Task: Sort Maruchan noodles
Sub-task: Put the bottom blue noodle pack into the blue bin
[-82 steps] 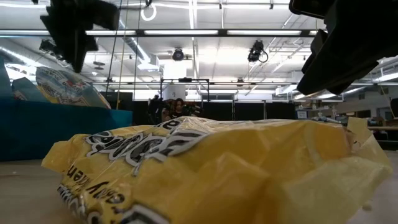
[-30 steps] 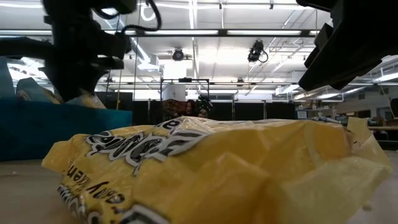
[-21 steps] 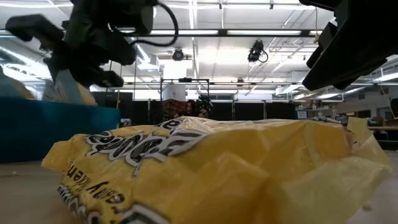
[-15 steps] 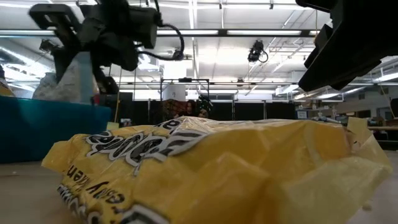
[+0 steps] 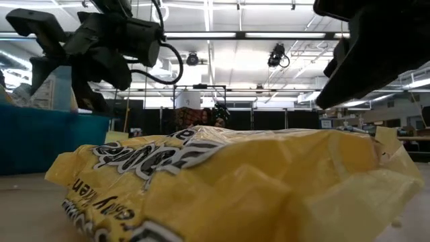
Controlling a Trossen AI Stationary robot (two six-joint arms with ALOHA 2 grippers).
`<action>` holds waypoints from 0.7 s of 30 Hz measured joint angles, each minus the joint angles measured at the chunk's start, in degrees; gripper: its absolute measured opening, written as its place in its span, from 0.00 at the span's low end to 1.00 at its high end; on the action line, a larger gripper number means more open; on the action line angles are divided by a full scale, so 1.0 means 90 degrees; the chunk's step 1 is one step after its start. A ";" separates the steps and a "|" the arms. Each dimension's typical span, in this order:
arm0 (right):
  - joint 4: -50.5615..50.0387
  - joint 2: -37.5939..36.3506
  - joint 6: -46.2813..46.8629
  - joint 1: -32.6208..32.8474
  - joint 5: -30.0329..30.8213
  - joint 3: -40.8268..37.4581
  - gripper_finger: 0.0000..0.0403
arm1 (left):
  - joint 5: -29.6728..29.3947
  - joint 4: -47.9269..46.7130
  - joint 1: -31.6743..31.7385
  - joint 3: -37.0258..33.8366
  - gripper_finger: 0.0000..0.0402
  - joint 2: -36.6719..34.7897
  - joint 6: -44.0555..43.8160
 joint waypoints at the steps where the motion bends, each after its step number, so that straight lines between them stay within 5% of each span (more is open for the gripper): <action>1: 0.0000 0.0000 -0.0002 -0.0030 0.0002 0.0000 0.03 | -0.0094 0.0005 -0.0036 0.0004 0.05 -0.0008 -0.0025; 11: -0.0007 0.0000 0.0000 -0.0085 0.0014 0.0000 0.06 | -0.0713 -0.0427 0.0243 0.0003 0.05 -0.0013 -0.0142; 21: -0.0011 0.0000 0.0045 -0.0033 0.0014 0.0000 0.07 | -0.2255 -0.1072 0.0928 -0.0012 0.05 -0.0003 0.0166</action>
